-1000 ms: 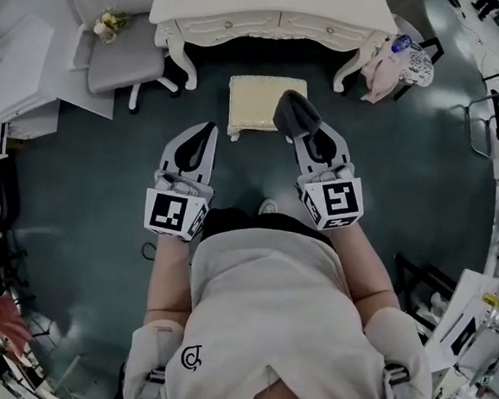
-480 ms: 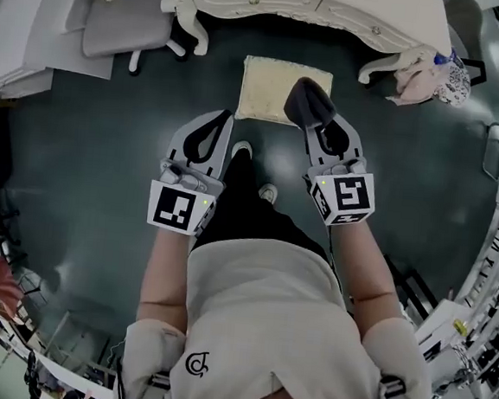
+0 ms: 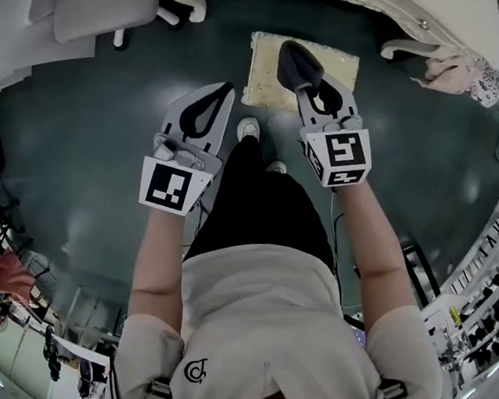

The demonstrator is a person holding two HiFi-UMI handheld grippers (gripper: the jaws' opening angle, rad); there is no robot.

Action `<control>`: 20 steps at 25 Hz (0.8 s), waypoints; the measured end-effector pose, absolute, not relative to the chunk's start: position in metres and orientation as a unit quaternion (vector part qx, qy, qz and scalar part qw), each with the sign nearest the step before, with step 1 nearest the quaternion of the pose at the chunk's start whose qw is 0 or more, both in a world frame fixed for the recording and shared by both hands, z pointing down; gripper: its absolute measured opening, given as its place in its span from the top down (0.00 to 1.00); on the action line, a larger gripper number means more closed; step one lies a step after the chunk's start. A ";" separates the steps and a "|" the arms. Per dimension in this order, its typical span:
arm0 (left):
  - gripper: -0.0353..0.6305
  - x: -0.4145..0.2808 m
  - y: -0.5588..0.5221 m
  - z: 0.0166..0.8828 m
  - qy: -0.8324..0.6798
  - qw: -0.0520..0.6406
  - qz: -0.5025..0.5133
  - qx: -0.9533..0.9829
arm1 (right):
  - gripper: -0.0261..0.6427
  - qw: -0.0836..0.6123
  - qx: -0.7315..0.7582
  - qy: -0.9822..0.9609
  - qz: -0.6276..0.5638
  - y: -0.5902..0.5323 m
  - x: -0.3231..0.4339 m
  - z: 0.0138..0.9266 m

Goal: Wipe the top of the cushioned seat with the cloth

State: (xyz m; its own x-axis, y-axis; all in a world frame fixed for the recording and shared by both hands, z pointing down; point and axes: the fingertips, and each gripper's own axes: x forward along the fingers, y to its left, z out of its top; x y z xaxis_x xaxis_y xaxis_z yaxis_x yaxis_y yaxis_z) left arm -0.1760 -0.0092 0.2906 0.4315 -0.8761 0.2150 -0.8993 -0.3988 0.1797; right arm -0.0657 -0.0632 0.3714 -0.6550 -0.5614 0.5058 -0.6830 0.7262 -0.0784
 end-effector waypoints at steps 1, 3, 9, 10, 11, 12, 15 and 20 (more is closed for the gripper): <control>0.93 -0.180 -0.015 0.301 -0.535 0.135 0.043 0.833 | 0.85 0.238 0.342 -0.899 0.134 -0.068 -0.070 0.388; 0.93 -0.186 -0.028 0.327 -0.538 0.142 0.041 0.830 | 0.85 0.258 0.335 -0.895 0.141 -0.080 -0.075 0.426; 0.93 -0.182 -0.043 0.406 -0.522 0.191 0.064 0.829 | 0.85 0.310 0.322 -0.873 0.197 -0.095 -0.077 0.530; 0.93 -0.183 -0.044 0.416 -0.517 0.193 0.071 0.831 | 0.85 0.311 0.322 -0.870 0.209 -0.097 -0.080 0.544; 0.93 -0.183 -0.046 0.425 -0.514 0.193 0.076 0.833 | 0.85 0.313 0.320 -0.867 0.219 -0.100 -0.084 0.558; 0.93 -0.184 -0.048 0.432 -0.512 0.192 0.077 0.834 | 0.85 0.316 0.317 -0.865 0.225 -0.103 -0.087 0.571; 0.93 -0.185 -0.055 0.452 -0.517 0.195 0.061 0.831 | 0.85 0.330 0.311 -0.859 0.239 -0.113 -0.094 0.605; 0.93 -0.190 -0.057 0.481 -0.519 0.210 0.048 0.827 | 0.85 0.346 0.315 -0.847 0.253 -0.121 -0.102 0.650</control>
State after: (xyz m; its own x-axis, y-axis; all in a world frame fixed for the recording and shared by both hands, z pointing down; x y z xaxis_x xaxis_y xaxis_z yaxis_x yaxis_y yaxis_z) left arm -0.1903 -0.0571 0.4812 0.4565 -0.8386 0.2973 -0.8788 -0.3729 0.2978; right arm -0.1022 -0.1206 0.6502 -0.5622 -0.3575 0.7457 -0.7083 0.6736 -0.2111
